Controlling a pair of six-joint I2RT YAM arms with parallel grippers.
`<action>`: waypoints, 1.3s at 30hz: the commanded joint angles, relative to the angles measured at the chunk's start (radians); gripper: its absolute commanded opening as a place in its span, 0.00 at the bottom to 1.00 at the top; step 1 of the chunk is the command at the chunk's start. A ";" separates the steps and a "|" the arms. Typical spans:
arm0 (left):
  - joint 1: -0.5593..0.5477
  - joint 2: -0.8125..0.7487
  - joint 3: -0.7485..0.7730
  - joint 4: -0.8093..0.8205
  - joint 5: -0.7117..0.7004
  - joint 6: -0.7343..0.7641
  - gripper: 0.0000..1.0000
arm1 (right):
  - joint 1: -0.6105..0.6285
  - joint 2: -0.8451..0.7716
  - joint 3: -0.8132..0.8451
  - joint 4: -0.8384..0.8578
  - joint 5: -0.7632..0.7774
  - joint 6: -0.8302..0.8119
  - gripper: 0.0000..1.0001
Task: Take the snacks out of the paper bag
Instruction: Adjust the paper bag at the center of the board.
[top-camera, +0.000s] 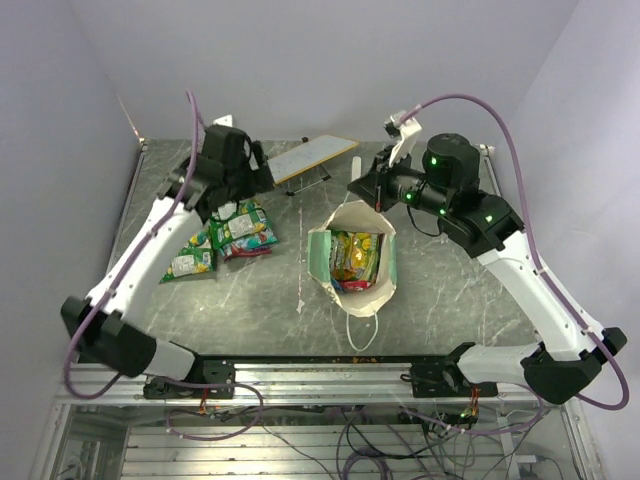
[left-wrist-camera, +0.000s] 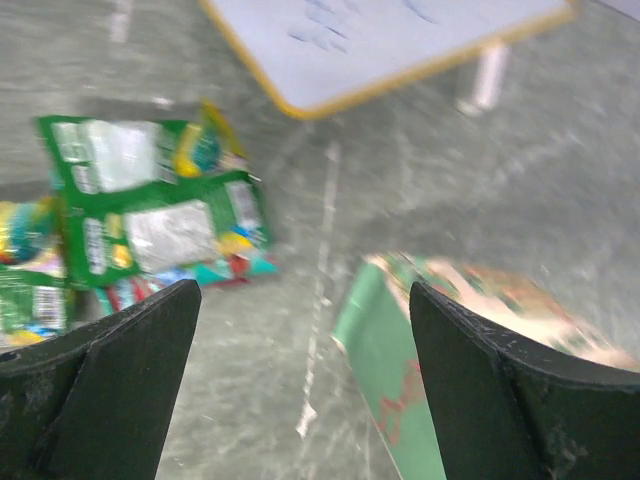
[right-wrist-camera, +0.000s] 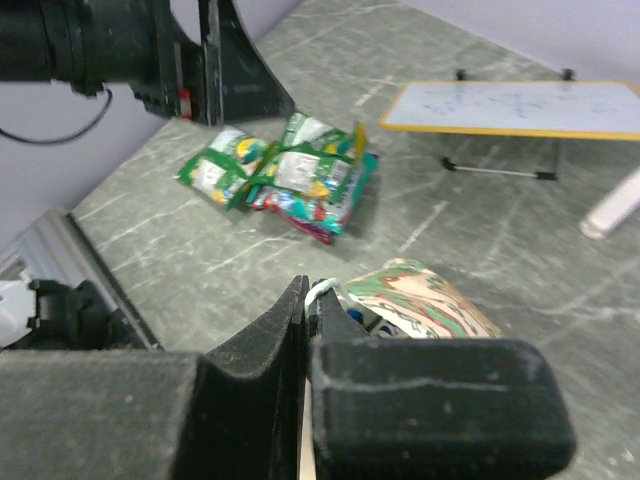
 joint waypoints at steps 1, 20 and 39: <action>-0.134 -0.146 -0.137 0.145 0.068 -0.018 0.95 | 0.001 -0.033 -0.059 0.146 -0.220 0.017 0.00; -0.510 -0.552 -0.434 0.178 -0.009 -0.195 0.87 | 0.048 -0.118 -0.063 0.074 0.248 -0.027 0.00; -0.514 -0.356 -0.205 0.211 0.034 0.031 0.90 | -0.277 0.011 0.137 -0.025 -0.054 -0.436 0.00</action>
